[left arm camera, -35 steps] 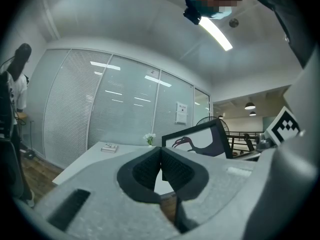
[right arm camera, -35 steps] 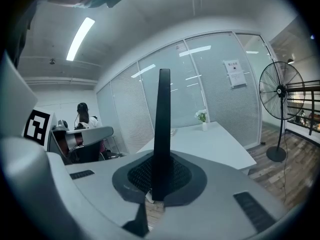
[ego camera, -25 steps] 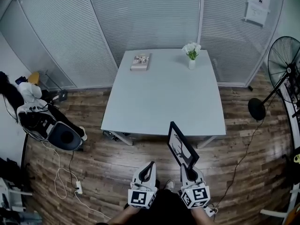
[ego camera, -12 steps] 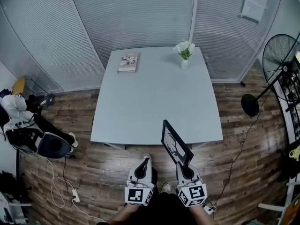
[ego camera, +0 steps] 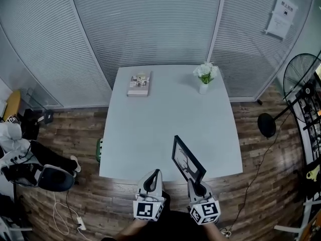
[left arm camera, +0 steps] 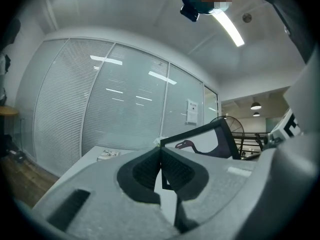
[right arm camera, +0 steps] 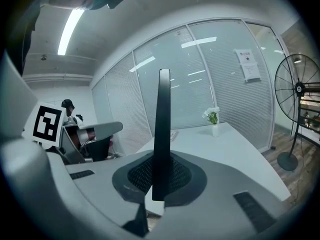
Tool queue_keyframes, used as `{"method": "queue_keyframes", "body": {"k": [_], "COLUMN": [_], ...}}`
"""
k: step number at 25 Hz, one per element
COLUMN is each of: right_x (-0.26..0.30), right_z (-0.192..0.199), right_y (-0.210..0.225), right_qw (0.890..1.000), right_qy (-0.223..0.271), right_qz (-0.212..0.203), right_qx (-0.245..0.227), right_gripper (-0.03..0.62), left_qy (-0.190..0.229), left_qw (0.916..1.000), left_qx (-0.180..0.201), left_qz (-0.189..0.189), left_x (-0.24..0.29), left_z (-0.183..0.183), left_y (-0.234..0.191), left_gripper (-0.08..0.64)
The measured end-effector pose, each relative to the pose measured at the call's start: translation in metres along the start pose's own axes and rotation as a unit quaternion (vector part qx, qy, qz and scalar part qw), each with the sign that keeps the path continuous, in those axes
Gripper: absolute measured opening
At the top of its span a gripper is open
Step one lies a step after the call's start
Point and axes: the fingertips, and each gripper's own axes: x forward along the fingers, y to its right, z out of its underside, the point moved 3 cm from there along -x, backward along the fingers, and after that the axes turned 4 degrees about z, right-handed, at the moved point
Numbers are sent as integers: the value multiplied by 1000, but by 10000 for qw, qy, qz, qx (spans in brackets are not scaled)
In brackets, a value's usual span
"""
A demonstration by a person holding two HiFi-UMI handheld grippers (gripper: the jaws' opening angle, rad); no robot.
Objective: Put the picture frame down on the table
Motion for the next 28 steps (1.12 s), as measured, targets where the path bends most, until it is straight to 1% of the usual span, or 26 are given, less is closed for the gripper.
{"method": "queue_keyframes", "body": {"k": [3, 7, 10, 12, 14, 17, 21, 24, 28], "right_x": [34, 76, 99, 112, 123, 140, 162, 180, 196], "right_z": [-12, -27, -35, -38, -41, -45, -43, -37, -28], "right_y": [-2, -8, -9, -8, -3, 8, 25, 41, 64], "right_qw": [10000, 10000, 9999, 9999, 9998, 9997, 9993, 9988, 9971], "right_qy": [-32, -17, -18, -54, -86, -128, -200, -320, -599], "right_qz": [56, 53, 66, 78, 72, 20, -152, -273, -378], "right_qx": [28, 28, 92, 133, 168, 204, 292, 266, 269], "right_gripper": [26, 26, 26, 26, 26, 26, 26, 26, 26], "left_qy": [-178, -20, -156, -115, -46, -86, -128, -101, -99], "left_qw": [9998, 9999, 9996, 9997, 9998, 9998, 9998, 9999, 9999], "left_qx": [10, 12, 48, -1, -40, -47, -16, 16, -64], "left_qz": [76, 120, 209, 206, 171, 145, 140, 38, -92], "left_x": [24, 57, 75, 84, 93, 107, 123, 139, 160], "left_z": [-4, -15, -15, -17, -20, -19, -21, -20, -17], "left_y": [-30, -67, -82, -89, -94, -98, -100, -100, -95], "left_gripper": [12, 12, 12, 12, 12, 12, 12, 12, 12]}}
